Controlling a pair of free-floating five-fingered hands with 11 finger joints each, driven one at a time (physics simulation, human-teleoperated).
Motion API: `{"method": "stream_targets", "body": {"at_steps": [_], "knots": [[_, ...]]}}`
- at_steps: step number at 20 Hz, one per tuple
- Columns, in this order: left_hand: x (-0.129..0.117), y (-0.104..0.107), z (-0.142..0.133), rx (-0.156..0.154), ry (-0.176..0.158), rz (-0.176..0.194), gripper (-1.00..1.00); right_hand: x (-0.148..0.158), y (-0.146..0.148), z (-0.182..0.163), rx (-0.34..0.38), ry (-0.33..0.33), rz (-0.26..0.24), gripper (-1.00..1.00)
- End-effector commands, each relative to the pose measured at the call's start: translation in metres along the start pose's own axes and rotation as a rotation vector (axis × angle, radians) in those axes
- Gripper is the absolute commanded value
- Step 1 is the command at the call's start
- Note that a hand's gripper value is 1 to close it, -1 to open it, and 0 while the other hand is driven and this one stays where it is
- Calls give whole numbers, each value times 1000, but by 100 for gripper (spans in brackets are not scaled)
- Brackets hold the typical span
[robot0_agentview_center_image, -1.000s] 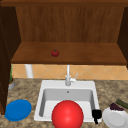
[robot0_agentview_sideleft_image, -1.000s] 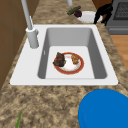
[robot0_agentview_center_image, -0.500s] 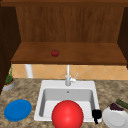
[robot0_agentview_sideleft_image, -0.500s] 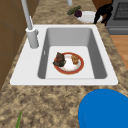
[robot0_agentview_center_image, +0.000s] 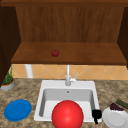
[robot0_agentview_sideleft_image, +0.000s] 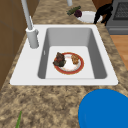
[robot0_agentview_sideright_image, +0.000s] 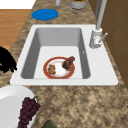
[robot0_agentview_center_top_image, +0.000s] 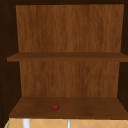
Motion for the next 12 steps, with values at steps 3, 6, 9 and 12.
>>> {"method": "stream_targets", "body": {"at_steps": [3,6,9,12], "knots": [[10,20,1,59,-78,-7,-100,0,0,0,0,0,0,0],[22,38,20,86,-33,-2,-100,0,0,0,0,0,0,0],[25,41,44,35,-61,22,-100,0,0,0,0,0,0,0],[35,45,63,-31,-68,25,-100,0,0,0,0,0,0,0]]}}
